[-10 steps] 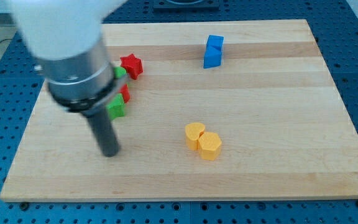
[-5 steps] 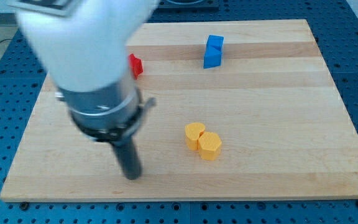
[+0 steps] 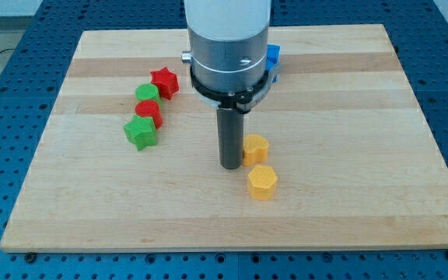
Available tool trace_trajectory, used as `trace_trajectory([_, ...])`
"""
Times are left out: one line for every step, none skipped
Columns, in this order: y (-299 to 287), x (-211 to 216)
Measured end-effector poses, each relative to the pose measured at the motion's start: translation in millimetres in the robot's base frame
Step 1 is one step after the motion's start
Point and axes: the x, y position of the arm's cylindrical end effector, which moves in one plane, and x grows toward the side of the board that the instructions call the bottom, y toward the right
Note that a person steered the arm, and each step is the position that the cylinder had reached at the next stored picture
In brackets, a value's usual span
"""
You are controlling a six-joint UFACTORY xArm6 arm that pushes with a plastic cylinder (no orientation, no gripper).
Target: Move the yellow heart below the blue triangle
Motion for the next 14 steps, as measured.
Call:
trace_trajectory([0.0,30.6])
trace_trajectory([7.5,30.8])
trace_trajectory([7.9,-8.9])
trace_trajectory([7.9,-46.5])
trace_trajectory([4.5,-35.1])
trace_trajectory([3.1,-2.0])
trace_trajectory([23.6,4.7])
trace_trajectory([28.7,-15.8])
trace_trajectory([27.8,-50.5])
trace_trajectory([27.8,-52.8])
trace_trajectory([29.0,-22.8])
trace_trajectory([46.0,-22.1])
trace_trajectory([46.9,-57.0])
trace_trajectory([46.9,-86.7])
